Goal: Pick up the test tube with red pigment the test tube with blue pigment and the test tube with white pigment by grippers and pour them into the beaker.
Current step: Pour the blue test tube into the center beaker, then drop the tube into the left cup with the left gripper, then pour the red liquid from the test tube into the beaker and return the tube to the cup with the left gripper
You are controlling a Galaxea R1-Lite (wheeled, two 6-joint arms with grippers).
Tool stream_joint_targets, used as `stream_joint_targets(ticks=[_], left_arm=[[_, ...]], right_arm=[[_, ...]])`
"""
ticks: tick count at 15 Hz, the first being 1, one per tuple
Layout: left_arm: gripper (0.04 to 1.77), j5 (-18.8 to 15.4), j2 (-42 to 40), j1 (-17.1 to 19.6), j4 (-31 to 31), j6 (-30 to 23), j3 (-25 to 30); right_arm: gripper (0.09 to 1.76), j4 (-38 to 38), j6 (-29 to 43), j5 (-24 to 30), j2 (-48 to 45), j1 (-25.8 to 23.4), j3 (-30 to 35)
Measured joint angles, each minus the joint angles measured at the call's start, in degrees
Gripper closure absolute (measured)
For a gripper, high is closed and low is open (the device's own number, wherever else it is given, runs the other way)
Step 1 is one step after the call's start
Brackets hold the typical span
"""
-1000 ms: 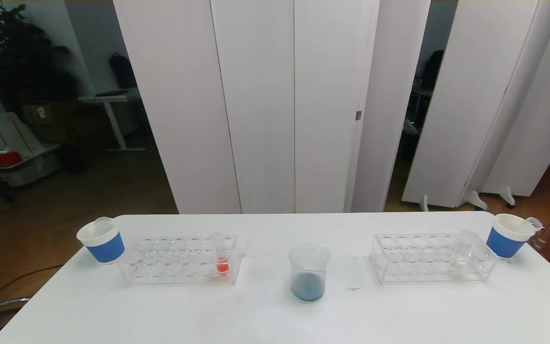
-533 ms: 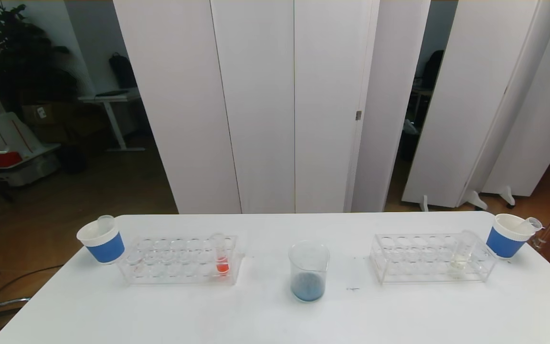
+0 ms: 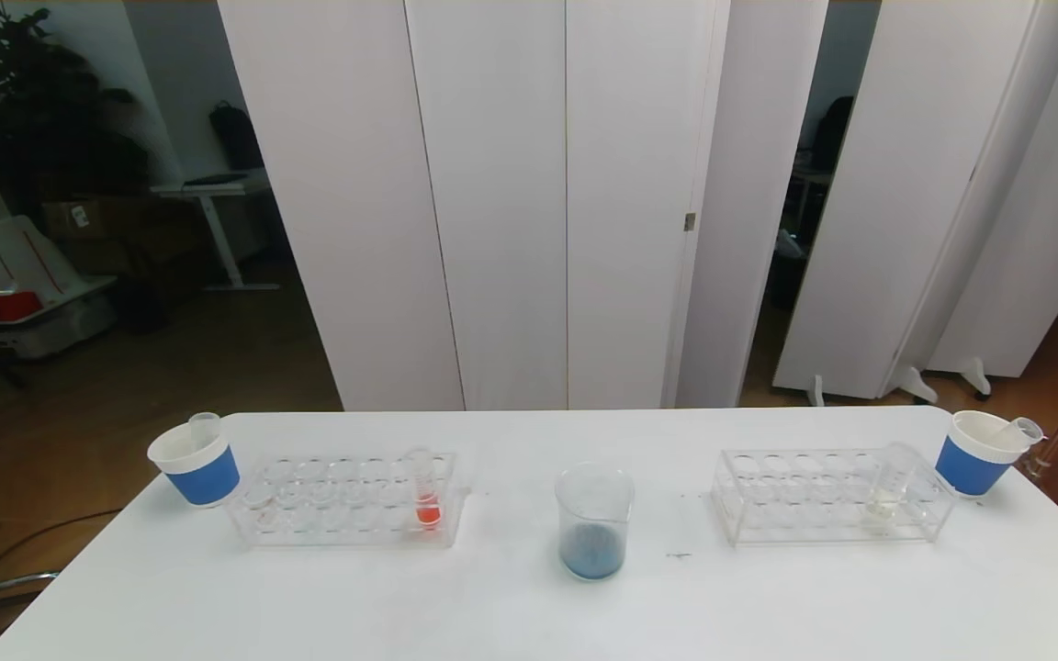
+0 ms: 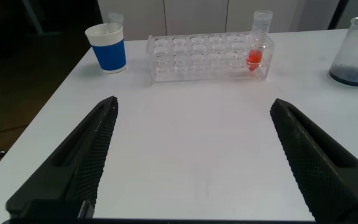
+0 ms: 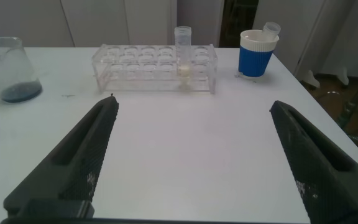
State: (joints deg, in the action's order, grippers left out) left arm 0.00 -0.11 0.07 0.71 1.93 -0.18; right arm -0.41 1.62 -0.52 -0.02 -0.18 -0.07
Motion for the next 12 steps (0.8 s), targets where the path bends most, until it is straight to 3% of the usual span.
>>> stream_joint_targets(ticks=[12], left_arm=[[0.06, 0.0, 0.0, 0.0, 0.0, 0.0, 0.0]], right_arm=[[0.10, 0.0, 0.0, 0.0, 0.0, 0.0, 0.0]])
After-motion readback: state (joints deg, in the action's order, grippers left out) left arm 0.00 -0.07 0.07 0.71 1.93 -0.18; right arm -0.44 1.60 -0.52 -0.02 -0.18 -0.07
